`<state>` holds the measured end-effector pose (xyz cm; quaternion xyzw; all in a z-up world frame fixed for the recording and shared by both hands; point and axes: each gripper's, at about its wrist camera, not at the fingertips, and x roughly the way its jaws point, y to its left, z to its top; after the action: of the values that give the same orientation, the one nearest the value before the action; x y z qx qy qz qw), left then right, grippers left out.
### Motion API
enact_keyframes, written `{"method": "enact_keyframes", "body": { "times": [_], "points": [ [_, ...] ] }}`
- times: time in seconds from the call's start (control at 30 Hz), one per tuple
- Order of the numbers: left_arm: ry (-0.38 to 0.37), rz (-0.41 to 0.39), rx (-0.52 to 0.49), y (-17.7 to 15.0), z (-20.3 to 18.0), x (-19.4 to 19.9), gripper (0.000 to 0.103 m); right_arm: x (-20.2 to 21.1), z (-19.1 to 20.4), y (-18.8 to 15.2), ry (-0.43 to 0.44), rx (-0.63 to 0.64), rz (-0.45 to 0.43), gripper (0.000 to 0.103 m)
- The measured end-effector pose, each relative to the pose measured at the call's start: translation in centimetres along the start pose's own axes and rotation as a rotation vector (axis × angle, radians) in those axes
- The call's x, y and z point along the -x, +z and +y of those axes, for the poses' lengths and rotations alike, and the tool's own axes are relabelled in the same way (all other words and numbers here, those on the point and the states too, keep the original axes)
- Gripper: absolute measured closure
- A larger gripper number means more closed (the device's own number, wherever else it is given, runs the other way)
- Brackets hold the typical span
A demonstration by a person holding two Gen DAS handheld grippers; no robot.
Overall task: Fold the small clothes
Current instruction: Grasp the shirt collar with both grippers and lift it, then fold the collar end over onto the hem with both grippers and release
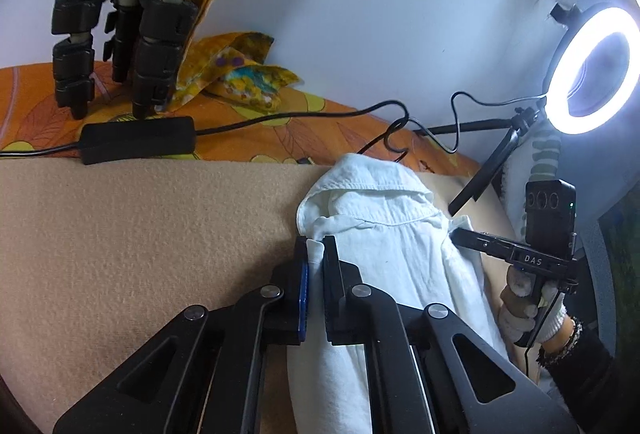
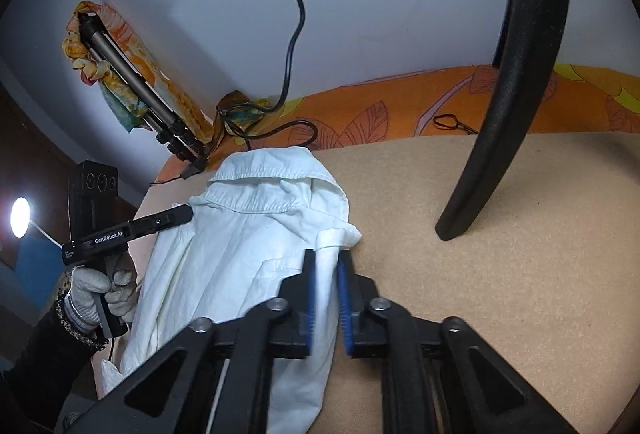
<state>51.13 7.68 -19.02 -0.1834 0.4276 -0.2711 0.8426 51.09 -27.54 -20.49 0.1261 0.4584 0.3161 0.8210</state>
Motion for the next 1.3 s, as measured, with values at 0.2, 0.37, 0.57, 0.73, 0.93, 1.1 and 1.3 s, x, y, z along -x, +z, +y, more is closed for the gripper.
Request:
{"method": "enact_keyframes", "body": {
  "times": [0.2,0.37,0.57,0.73,0.93,1.1,1.3],
  "points": [
    [-0.036,-0.066,-0.016,0.1,-1.3,2.1,0.099,2.4,0.9,0.5,0.029,-0.005,-0.065,0.103],
    [-0.049,-0.132,-0.066,-0.1,-3.3,4.2,0.1,5.2,2.6,0.5,0.045,0.02,-0.104,0.103],
    [-0.053,-0.178,-0.103,-1.1,-5.5,7.4,0.1,9.0,5.5,0.1,0.062,0.068,-0.15,0.103],
    [-0.036,-0.204,-0.154,-2.8,-7.8,10.3,0.1,11.6,8.1,-1.2,0.067,0.103,-0.162,0.103],
    [-0.009,-0.223,-0.209,-5.9,-10.4,14.1,0.1,14.9,11.1,-3.8,0.072,0.143,-0.173,0.103],
    [0.009,-0.225,-0.228,-8.8,-11.7,16.3,0.101,16.8,13.4,-6.7,0.067,0.169,-0.168,0.103],
    [0.024,-0.222,-0.236,-12.5,-12.8,18.4,0.101,18.4,15.3,-10.3,0.056,0.199,-0.156,0.103]
  ]
}}
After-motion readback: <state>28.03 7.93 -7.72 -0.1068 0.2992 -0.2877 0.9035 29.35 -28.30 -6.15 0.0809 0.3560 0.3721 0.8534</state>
